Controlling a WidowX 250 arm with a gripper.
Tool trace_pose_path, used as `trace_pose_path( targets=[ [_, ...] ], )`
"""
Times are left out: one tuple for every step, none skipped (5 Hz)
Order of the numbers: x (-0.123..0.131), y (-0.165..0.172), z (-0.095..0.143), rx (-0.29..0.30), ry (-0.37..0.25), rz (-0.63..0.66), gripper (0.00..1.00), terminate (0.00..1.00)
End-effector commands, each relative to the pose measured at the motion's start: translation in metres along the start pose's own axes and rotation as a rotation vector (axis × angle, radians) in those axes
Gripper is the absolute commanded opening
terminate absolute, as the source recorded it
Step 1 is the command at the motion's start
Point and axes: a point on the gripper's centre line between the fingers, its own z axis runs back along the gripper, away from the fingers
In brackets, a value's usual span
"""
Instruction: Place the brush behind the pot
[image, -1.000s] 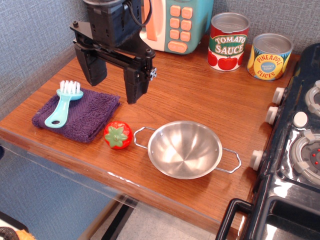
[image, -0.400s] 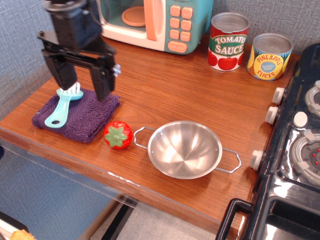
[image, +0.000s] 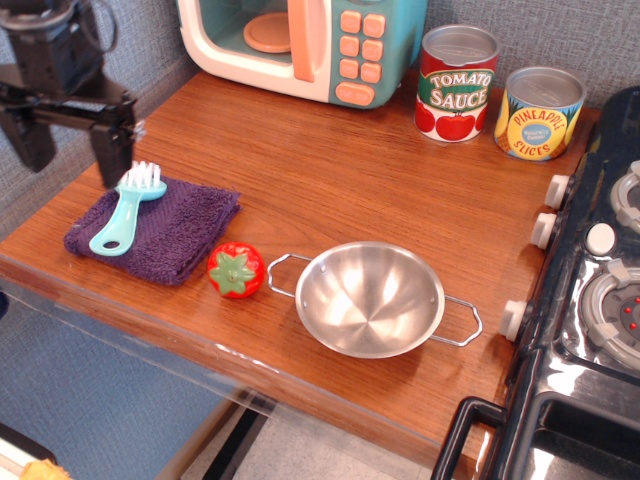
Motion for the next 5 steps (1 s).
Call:
trace_pose_path(
  targets=[
    [0.02,0.012,-0.014,0.065,-0.021,0.094,1.0,0.0],
    [0.024,-0.005,-0.027,0.067,0.004,0.075,1.0,0.0],
    [0.025,-0.014,-0.038,0.066,0.02,0.08,1.0,0.0],
    [0.03,-0.014,-0.046,0.073,0.028,0.099,1.0,0.0],
    [0.035,-0.011,-0.054,0.095,0.043,0.108,1.0,0.0]
  ],
)
